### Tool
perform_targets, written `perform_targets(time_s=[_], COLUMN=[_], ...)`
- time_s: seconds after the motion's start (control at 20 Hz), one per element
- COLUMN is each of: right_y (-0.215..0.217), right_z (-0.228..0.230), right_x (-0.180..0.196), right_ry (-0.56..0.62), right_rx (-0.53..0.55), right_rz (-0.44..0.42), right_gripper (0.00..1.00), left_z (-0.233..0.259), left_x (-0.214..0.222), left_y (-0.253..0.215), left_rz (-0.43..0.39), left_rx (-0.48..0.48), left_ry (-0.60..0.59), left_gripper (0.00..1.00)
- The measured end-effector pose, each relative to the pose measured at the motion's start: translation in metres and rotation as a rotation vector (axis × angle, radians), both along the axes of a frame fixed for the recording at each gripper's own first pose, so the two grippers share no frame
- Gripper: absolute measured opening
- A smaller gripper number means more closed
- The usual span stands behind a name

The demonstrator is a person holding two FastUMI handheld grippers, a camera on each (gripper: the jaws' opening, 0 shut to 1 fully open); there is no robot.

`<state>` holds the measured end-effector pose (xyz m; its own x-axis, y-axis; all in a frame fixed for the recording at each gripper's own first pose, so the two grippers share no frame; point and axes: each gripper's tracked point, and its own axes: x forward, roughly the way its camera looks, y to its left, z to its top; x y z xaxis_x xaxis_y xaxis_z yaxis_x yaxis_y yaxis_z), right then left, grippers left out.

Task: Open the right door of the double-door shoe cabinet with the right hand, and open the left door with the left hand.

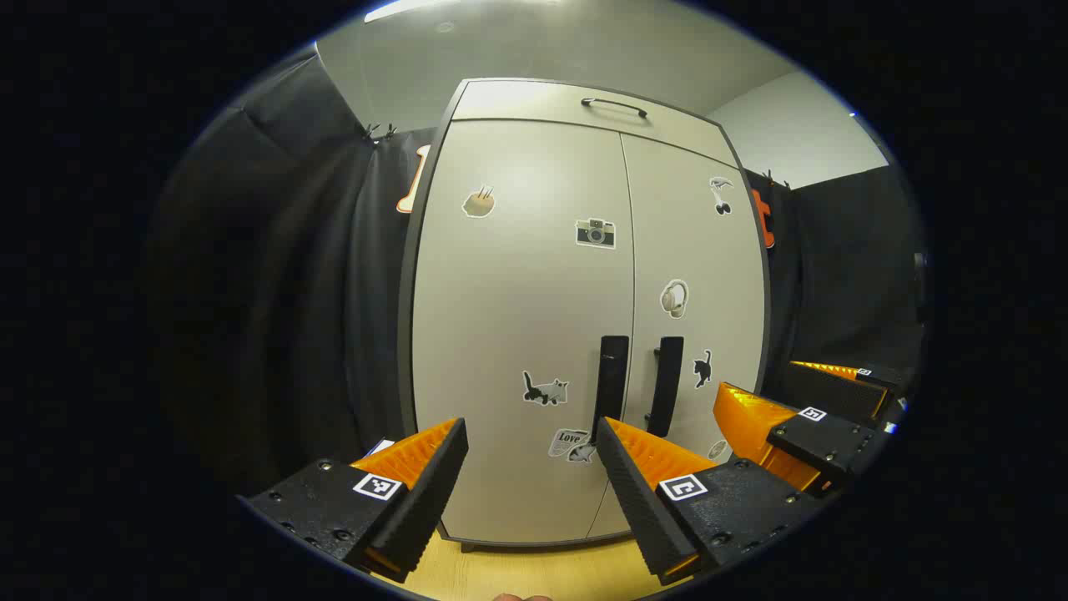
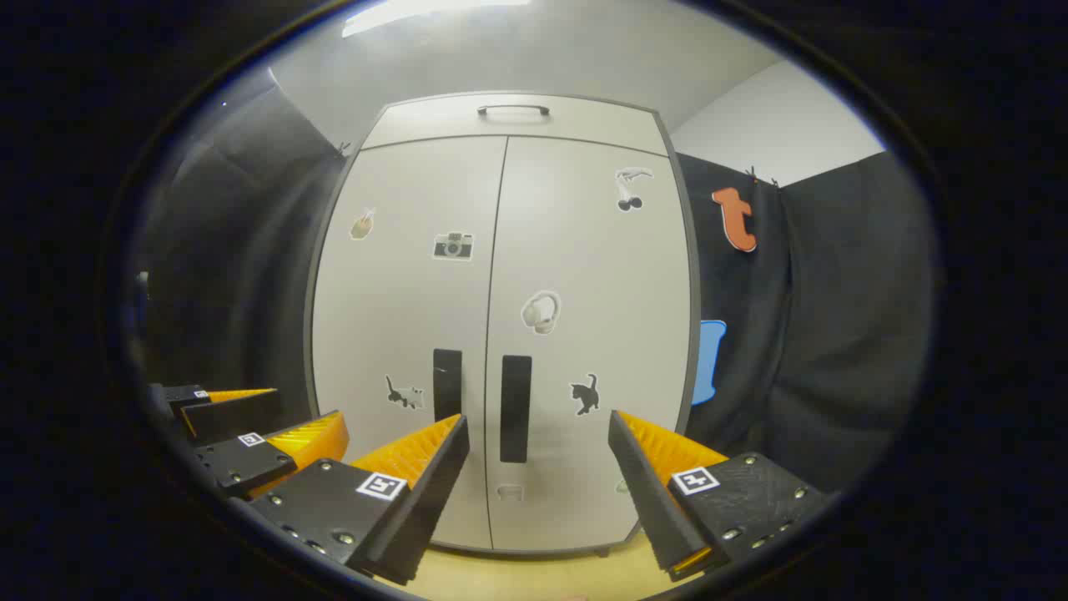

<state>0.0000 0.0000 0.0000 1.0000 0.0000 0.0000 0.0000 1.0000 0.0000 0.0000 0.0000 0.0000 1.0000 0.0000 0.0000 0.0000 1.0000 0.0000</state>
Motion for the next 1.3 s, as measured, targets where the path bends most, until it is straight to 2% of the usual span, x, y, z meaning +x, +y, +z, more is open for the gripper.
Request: perform_targets(time_s=[0.05,0.1,0.25,0.3,0.45,0.75,0.8,0.95,1.0,1.1,1.15,1.25,1.3], right_y=[0.0,-0.001,-0.002,-0.002,-0.002,-0.001,-0.002,-0.003,-0.004,0.0,0.003,0.009,0.011], right_z=[0.0,0.0,-0.001,-0.002,-0.004,-0.006,-0.005,-0.006,-0.007,-0.013,-0.018,-0.024,-0.027], right_x=[-0.001,-0.001,-0.001,-0.001,-0.001,0.001,0.003,0.015,0.021,0.034,0.039,0.052,0.06], right_ry=[-0.001,-0.001,0.0,0.002,0.007,0.013,0.009,0.012,0.02,0.041,0.053,0.068,0.074], right_rx=[-0.001,-0.002,0.0,0.003,0.002,0.004,0.0,-0.002,0.002,0.01,0.01,0.002,-0.003], right_rz=[0.0,0.0,-0.004,-0.003,-0.008,-0.013,-0.016,-0.023,-0.023,-0.015,-0.007,0.006,0.009], right_gripper=[0.96,1.0,0.99,0.96,1.0,0.96,1.0,0.99,0.99,0.99,0.97,0.86,0.86], left_z=[0.0,-0.001,-0.001,0.0,-0.001,-0.003,-0.002,-0.002,-0.003,-0.006,-0.007,-0.011,-0.012], left_x=[0.0,0.0,-0.001,-0.002,-0.004,-0.006,-0.007,-0.008,-0.009,-0.01,-0.01,-0.011,-0.012], left_y=[-0.001,-0.002,0.003,0.006,0.011,0.022,0.024,0.031,0.034,0.04,0.044,0.052,0.057], left_rz=[-0.002,-0.002,0.012,0.022,0.038,0.06,0.064,0.078,0.082,0.093,0.101,0.117,0.127], left_rx=[0.0,0.001,0.019,0.027,0.031,0.021,0.021,0.024,0.024,0.024,0.025,0.031,0.034], left_ry=[0.002,0.006,0.005,0.001,-0.002,0.003,0.002,0.002,0.005,0.011,0.015,0.025,0.029], left_gripper=[0.96,0.99,0.96,0.96,0.96,0.96,0.96,0.96,1.0,0.96,0.96,0.96,0.96])
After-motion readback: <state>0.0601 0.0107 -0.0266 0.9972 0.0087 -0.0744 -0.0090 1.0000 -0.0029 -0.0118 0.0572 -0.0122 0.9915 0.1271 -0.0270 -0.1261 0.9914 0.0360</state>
